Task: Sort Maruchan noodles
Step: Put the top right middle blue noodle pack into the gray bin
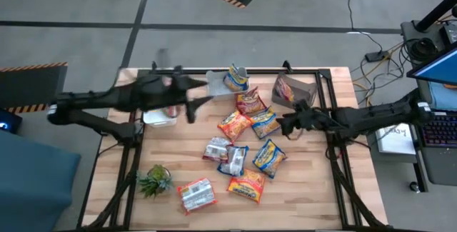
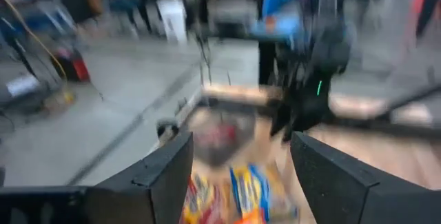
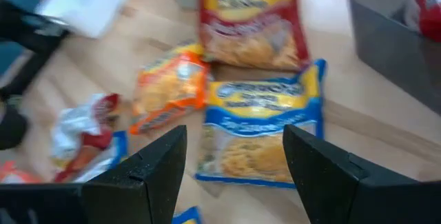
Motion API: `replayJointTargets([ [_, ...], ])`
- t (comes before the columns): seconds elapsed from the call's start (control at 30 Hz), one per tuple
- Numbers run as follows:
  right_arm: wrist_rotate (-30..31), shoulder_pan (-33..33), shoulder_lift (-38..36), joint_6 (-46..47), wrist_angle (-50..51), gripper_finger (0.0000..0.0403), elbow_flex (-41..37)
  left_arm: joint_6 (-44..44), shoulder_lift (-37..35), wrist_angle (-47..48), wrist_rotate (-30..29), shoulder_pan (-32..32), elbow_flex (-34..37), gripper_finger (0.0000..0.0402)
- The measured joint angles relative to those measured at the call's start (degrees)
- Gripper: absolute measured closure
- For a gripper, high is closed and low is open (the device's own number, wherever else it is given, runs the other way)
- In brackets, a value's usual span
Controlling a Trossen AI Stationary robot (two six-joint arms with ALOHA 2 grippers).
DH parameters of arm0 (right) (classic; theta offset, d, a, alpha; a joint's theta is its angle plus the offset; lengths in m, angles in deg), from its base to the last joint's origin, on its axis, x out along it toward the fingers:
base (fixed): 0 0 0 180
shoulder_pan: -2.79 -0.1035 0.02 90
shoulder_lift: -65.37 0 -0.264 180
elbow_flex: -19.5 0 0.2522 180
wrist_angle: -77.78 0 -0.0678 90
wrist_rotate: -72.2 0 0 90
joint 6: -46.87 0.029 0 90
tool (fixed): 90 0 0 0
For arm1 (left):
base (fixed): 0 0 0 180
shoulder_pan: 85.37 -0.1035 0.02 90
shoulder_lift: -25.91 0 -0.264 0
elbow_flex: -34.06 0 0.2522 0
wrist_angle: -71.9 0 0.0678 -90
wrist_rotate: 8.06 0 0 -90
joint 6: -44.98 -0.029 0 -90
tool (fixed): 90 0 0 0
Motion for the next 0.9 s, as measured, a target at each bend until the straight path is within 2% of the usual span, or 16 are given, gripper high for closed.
replayJointTargets([
  [0.1, -6.6, 6.5, 3.3, -1.5, 0.0, 0.0175, 0.0, 1.0, -6.6, -6.1, -4.3, 2.5, 8.0, 0.0175],
  [0.17, -9.7, 9.4, 5.6, -1.9, 0.0, 0.0175, 0.0, 1.7, -10.0, -9.1, -5.2, 3.4, 12.5, 0.0175],
  [0.3, -11.7, 12.2, 10.2, -2.6, -0.6, 0.0175, 0.1, 2.5, -16.3, -16.4, -5.2, 3.7, 20.3, 0.0175],
  [0.47, -12.1, 12.4, 16.5, -2.6, -2.7, 0.0175, 1.5, 2.6, -21.2, -22.9, -5.6, 3.6, 27.9, 0.0175],
  [0.77, -11.6, 12.3, 29.0, -3.6, -5.1, 0.0178, 4.4, 2.7, -24.3, -27.2, -5.3, 3.6, 33.3, 0.0175],
  [0.9, -11.5, 12.3, 32.0, -4.2, -6.6, 0.0206, 4.9, 2.7, -23.9, -27.4, -5.3, 3.6, 33.1, 0.0175],
])
